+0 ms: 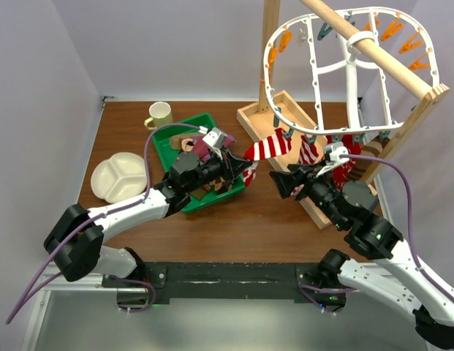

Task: Remove the socks clipped to the hanger
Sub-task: Remove the sock from the hanger.

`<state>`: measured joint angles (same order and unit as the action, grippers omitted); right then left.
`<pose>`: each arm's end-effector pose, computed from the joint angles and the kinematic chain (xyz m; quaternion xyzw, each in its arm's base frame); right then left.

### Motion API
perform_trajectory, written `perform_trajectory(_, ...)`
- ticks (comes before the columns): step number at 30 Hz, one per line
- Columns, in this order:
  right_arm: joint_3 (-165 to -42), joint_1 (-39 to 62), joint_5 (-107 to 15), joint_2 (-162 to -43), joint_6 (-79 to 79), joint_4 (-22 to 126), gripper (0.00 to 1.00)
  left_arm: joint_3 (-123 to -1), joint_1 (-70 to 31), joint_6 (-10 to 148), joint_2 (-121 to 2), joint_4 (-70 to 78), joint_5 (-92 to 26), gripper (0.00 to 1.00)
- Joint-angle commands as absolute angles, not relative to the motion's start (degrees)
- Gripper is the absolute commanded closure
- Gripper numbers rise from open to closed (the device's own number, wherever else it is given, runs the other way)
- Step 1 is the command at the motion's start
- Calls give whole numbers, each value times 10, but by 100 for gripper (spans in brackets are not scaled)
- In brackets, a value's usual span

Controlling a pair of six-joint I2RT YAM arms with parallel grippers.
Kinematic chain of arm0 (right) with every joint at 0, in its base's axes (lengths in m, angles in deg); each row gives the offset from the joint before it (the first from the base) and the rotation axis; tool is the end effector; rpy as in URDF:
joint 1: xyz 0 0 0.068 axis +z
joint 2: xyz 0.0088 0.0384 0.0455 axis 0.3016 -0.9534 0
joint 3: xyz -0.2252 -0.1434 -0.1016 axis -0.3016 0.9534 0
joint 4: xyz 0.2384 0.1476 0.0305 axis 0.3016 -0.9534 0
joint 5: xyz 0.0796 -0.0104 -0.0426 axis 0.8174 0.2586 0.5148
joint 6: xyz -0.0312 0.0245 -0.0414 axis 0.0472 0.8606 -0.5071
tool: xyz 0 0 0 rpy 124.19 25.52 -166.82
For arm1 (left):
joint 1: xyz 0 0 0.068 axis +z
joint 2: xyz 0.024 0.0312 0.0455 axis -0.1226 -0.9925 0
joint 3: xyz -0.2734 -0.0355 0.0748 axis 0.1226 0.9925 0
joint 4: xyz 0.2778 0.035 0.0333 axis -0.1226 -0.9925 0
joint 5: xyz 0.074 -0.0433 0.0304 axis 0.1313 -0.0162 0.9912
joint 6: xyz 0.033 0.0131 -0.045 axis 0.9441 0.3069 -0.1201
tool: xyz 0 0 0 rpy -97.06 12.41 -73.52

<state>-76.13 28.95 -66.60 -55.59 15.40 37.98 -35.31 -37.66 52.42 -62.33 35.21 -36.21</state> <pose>0.1082 0.1010 0.3918 -0.0722 0.7064 0.3285 0.6228 0.2311 -0.2399 0.2923 0.1695 0.6828 -0.4766 0.5271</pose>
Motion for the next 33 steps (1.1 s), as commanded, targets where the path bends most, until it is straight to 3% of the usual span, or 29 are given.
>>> perform_trajectory(1,-777,290,-725,-553,155,391,31,-368,-376,530,-619,377,-362,100)
perform_trajectory(22,-791,289,-806,-618,109,485,27,-319,-422,512,-584,374,-346,100)
perform_trajectory(33,-776,289,-836,-573,101,465,25,-301,-434,505,-570,375,-339,100)
